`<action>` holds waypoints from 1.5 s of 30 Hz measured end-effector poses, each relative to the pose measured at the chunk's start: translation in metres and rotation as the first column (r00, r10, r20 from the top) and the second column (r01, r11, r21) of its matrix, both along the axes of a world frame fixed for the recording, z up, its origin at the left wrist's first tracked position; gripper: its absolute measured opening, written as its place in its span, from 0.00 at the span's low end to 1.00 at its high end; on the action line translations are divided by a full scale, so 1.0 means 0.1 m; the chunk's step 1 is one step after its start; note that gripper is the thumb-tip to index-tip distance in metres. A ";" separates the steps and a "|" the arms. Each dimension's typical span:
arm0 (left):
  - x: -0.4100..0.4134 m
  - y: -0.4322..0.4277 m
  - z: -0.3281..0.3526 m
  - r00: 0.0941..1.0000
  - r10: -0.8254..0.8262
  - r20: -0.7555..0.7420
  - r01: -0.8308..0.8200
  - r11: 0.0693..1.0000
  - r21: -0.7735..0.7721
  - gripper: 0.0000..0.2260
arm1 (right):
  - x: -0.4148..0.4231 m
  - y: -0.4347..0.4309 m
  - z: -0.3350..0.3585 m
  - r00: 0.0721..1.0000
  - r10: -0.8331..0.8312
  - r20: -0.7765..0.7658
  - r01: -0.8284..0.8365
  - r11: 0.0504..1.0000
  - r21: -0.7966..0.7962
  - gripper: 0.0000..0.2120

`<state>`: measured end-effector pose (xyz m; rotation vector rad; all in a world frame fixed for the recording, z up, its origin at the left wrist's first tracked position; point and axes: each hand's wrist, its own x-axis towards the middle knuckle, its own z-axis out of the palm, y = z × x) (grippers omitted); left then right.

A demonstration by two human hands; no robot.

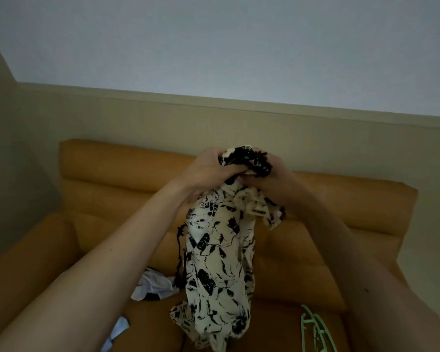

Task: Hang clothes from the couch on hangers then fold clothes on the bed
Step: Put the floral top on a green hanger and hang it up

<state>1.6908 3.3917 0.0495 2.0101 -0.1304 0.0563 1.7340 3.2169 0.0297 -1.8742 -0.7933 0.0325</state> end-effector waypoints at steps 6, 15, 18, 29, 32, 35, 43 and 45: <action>-0.23 0.05 -0.35 0.990 -0.144 -0.008 0.142 0.980 -0.142 0.22 | 0.00 -0.09 0.19 0.991 -0.126 -0.043 0.132 0.970 0.202 0.07; -0.29 0.17 -0.23 0.994 0.113 -0.007 -0.113 0.992 -0.056 0.12 | 0.25 -0.67 0.37 0.889 -0.183 -0.419 0.365 0.836 0.410 0.11; -0.30 0.08 0.22 0.986 0.161 0.047 -0.160 0.987 -0.026 0.09 | 0.32 -0.81 0.33 0.848 -0.311 -0.429 0.449 0.852 0.270 0.09; -0.14 -0.09 0.78 0.984 0.142 0.110 -0.153 0.984 0.095 0.15 | 0.43 -0.88 0.10 0.805 -0.521 -0.285 0.515 0.851 -0.102 0.12; -0.12 -0.10 0.75 0.984 0.108 0.142 -0.129 0.981 0.146 0.19 | 0.32 -0.83 0.17 0.901 -0.377 -0.214 0.386 0.923 -0.002 0.10; -0.08 -0.15 0.69 0.987 0.059 0.148 -0.089 0.974 0.206 0.19 | 0.17 -0.60 0.15 0.965 -0.037 -0.259 0.046 0.999 0.029 0.15; 0.02 0.17 0.40 0.987 0.024 0.160 -0.108 0.836 0.539 0.07 | 0.45 -0.36 -0.58 0.987 -0.158 -0.037 0.136 0.931 -0.339 0.04; 0.02 0.34 0.26 0.984 0.047 0.170 -0.143 0.781 0.607 0.06 | 0.57 -0.49 -0.71 0.970 -0.240 0.036 0.233 0.878 -0.418 0.02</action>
